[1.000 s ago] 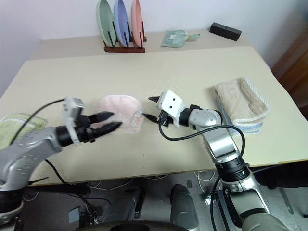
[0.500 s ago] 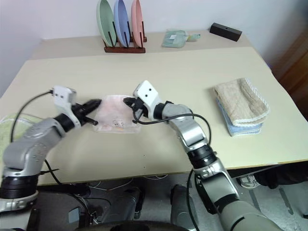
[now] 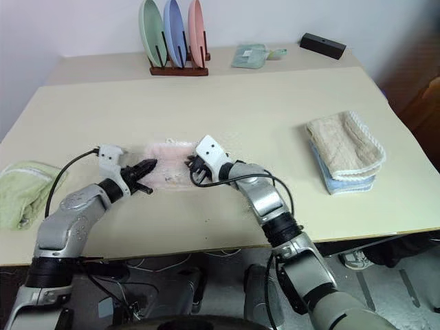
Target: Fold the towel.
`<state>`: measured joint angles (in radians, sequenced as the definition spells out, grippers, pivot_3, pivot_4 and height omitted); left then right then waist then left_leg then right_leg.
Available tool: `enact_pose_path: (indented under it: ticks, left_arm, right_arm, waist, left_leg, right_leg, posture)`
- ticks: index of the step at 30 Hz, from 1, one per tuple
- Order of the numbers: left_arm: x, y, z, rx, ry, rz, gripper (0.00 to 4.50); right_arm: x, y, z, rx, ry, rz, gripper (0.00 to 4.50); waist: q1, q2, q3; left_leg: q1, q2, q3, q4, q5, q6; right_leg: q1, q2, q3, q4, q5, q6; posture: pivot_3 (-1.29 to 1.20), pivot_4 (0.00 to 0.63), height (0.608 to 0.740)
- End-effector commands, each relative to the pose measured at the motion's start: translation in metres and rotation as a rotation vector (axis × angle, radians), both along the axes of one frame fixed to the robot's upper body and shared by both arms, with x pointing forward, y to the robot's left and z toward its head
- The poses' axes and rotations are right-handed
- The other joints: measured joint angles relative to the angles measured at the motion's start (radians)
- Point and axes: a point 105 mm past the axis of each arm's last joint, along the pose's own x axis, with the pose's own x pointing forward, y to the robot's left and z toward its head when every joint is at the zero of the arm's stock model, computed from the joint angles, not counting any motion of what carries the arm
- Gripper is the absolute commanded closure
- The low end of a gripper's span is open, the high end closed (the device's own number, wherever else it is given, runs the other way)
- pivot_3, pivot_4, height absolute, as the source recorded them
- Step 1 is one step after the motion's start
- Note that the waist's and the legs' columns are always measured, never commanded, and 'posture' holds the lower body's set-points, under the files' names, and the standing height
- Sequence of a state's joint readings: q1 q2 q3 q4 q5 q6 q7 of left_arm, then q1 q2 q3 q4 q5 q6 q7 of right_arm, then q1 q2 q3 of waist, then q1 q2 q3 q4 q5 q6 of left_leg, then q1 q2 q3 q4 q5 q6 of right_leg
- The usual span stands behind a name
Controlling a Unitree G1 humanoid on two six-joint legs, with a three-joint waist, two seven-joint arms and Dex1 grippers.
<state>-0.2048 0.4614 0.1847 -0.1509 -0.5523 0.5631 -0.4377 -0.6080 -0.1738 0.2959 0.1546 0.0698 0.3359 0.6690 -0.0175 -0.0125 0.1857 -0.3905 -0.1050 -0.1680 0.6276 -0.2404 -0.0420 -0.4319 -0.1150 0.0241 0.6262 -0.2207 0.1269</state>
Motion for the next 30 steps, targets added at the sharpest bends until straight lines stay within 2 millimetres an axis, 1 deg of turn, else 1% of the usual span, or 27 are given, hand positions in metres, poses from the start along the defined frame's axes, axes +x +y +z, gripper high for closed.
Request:
enact_pose_path:
  ticks: [1, 2, 3, 4, 5, 6, 7, 8, 9, 11, 13, 16, 19, 21, 22, 24, 27, 30]
  left_arm:
    - [-0.008, 0.030, 0.041, -0.096, -0.095, 0.090, 3.22]
    - [-0.012, 0.037, 0.044, -0.118, -0.091, 0.116, 2.77]
    - [-0.016, 0.045, 0.044, -0.153, -0.069, 0.145, 2.20]
    - [-0.018, 0.048, 0.044, -0.179, -0.051, 0.161, 1.76]
    - [-0.020, 0.050, 0.041, -0.193, -0.028, 0.172, 1.16]
    - [-0.022, 0.052, 0.037, -0.200, 0.004, 0.182, 0.53]
    - [-0.024, 0.053, 0.028, -0.203, 0.053, 0.196, 0.19]
    - [-0.025, 0.054, 0.021, -0.204, 0.089, 0.206, 0.04]
    - [-0.026, 0.051, 0.011, -0.271, 0.151, 0.211, 0.04]
    - [-0.026, 0.043, 0.001, -0.357, 0.221, 0.203, 0.04]
    - [-0.026, 0.025, -0.006, -0.444, 0.280, 0.158, 0.04]
    - [-0.027, -0.001, -0.014, -0.515, 0.353, 0.088, 0.04]
    - [-0.026, -0.019, -0.022, -0.552, 0.412, 0.054, 0.04]
    - [-0.025, -0.027, -0.024, -0.568, 0.431, 0.046, 0.04]
    - [-0.025, -0.030, -0.024, -0.579, 0.437, 0.044, 0.56]
    - [-0.024, -0.037, -0.025, -0.600, 0.446, 0.036, 1.32]
    - [-0.026, -0.045, -0.026, -0.606, 0.457, 0.017, 2.87]
    - [-0.027, -0.047, -0.025, -0.615, 0.456, 0.012, 4.37]
  right_arm:
    - [-0.017, -0.006, 0.043, 0.028, -0.162, 0.106, 2.24]
    - [-0.023, -0.011, 0.047, 0.014, -0.182, 0.133, 1.76]
    - [-0.030, -0.016, 0.051, 0.001, -0.194, 0.165, 1.22]
    - [-0.035, -0.019, 0.053, -0.007, -0.199, 0.186, 0.76]
    - [-0.039, -0.022, 0.054, -0.012, -0.200, 0.200, 0.21]
    - [-0.042, -0.024, 0.055, -0.017, -0.199, 0.211, 0.00]
    - [-0.045, -0.025, 0.055, -0.029, -0.206, 0.223, 0.00]
    - [-0.047, -0.025, 0.055, -0.039, -0.211, 0.231, 0.00]
    - [-0.051, -0.026, 0.054, -0.054, -0.220, 0.249, 0.00]
    - [-0.055, -0.025, 0.053, -0.070, -0.230, 0.274, 0.00]
    - [-0.059, -0.021, 0.055, -0.075, -0.249, 0.296, 0.00]
    - [-0.062, -0.016, 0.060, -0.064, -0.274, 0.312, 0.00]
    - [-0.064, -0.014, 0.064, -0.051, -0.288, 0.317, 0.00]
    - [-0.065, -0.014, 0.065, -0.052, -0.294, 0.317, 0.00]
    - [-0.065, -0.014, 0.065, -0.056, -0.298, 0.315, 0.00]
    - [-0.065, -0.016, 0.065, -0.062, -0.305, 0.311, 0.00]
    - [-0.066, -0.017, 0.066, -0.061, -0.310, 0.304, 0.00]
    - [-0.066, -0.018, 0.067, -0.059, -0.314, 0.300, 0.00]
  waist:
    - [-0.001, 0.000, 0.000]
    - [-0.002, 0.000, 0.000]
    - [-0.002, 0.000, 0.000]
    - [-0.002, 0.000, 0.000]
    - [-0.002, 0.000, 0.000]
    - [-0.001, 0.000, 0.000]
    - [0.000, 0.000, 0.000]
    - [0.001, 0.000, 0.000]
    - [0.001, 0.000, 0.000]
    - [0.005, 0.000, 0.000]
    - [0.007, -0.001, 0.000]
    - [0.008, -0.001, 0.000]
    - [0.007, -0.001, 0.000]
    - [0.008, -0.001, 0.000]
    - [0.008, -0.001, 0.000]
    - [0.010, -0.001, 0.000]
    - [0.010, -0.001, 0.000]
    - [0.007, -0.001, 0.000]
  left_leg:
    - [0.000, 0.000, 0.000, 0.000, 0.000, 0.000]
    - [0.000, 0.000, 0.000, 0.000, 0.000, 0.000]
    - [0.000, 0.000, 0.000, 0.000, 0.000, 0.000]
    - [0.000, 0.000, 0.000, 0.000, 0.000, 0.000]
    - [0.000, 0.001, 0.000, 0.000, 0.000, 0.000]
    - [0.000, 0.001, 0.000, 0.000, 0.000, 0.000]
    - [0.000, 0.000, 0.001, 0.000, 0.000, 0.000]
    - [0.000, 0.000, 0.001, 0.000, 0.000, 0.000]
    - [0.000, 0.000, 0.001, 0.001, 0.000, 0.000]
    - [0.000, 0.000, 0.001, 0.001, 0.000, 0.000]
    - [0.000, 0.000, 0.000, 0.002, 0.000, 0.000]
    - [0.000, 0.000, 0.000, 0.003, 0.000, 0.000]
    - [0.000, 0.000, 0.001, 0.003, 0.000, 0.000]
    - [0.000, 0.000, 0.000, 0.002, 0.000, 0.000]
    - [0.000, 0.000, 0.000, 0.002, 0.000, 0.000]
    - [0.000, -0.001, 0.001, 0.003, 0.000, 0.000]
    - [0.000, -0.001, 0.000, 0.003, 0.000, 0.000]
    - [0.000, -0.001, 0.000, 0.003, 0.000, 0.000]
  right_leg:
    - [0.000, 0.000, 0.000, 0.000, 0.000, 0.000]
    - [0.000, 0.000, 0.000, 0.000, 0.000, 0.000]
    - [0.000, 0.000, 0.000, 0.000, 0.000, 0.000]
    - [0.000, 0.000, 0.000, 0.000, 0.000, 0.000]
    - [0.000, 0.000, 0.000, 0.000, 0.000, 0.000]
    - [0.000, 0.000, 0.000, 0.000, 0.000, 0.001]
    - [0.000, 0.000, 0.000, 0.000, 0.000, 0.001]
    - [0.000, 0.000, 0.000, 0.000, 0.000, 0.001]
    - [0.001, 0.000, 0.000, 0.001, 0.000, 0.001]
    - [0.001, 0.000, 0.000, 0.001, 0.000, 0.000]
    - [0.002, -0.001, 0.000, 0.000, 0.000, 0.001]
    - [0.002, -0.001, -0.001, 0.001, 0.000, 0.001]
    - [0.002, -0.001, 0.000, 0.000, 0.000, 0.001]
    - [0.002, -0.001, -0.001, 0.001, 0.000, 0.001]
    - [0.002, -0.001, -0.001, 0.001, 0.000, 0.001]
    - [0.002, -0.002, -0.001, 0.000, 0.000, 0.001]
    - [0.003, -0.002, -0.001, 0.000, 0.000, 0.001]
    - [0.003, -0.002, -0.001, 0.000, 0.000, 0.001]
  posture:
    - [0.00, 0.150, 0.738]
    - [0.00, 0.150, 0.738]
    - [0.00, 0.150, 0.738]
    - [0.00, 0.150, 0.738]
    - [0.00, 0.150, 0.738]
    - [0.00, 0.150, 0.738]
    - [0.00, 0.150, 0.738]
    - [0.00, 0.150, 0.738]
    - [0.00, 0.150, 0.738]
    - [0.00, 0.150, 0.738]
    - [0.00, 0.150, 0.738]
    - [0.00, 0.150, 0.738]
    - [0.00, 0.150, 0.738]
    - [0.00, 0.150, 0.738]
    - [0.00, 0.150, 0.738]
    - [0.00, 0.150, 0.738]
    - [0.00, 0.150, 0.738]
    - [0.00, 0.150, 0.738]
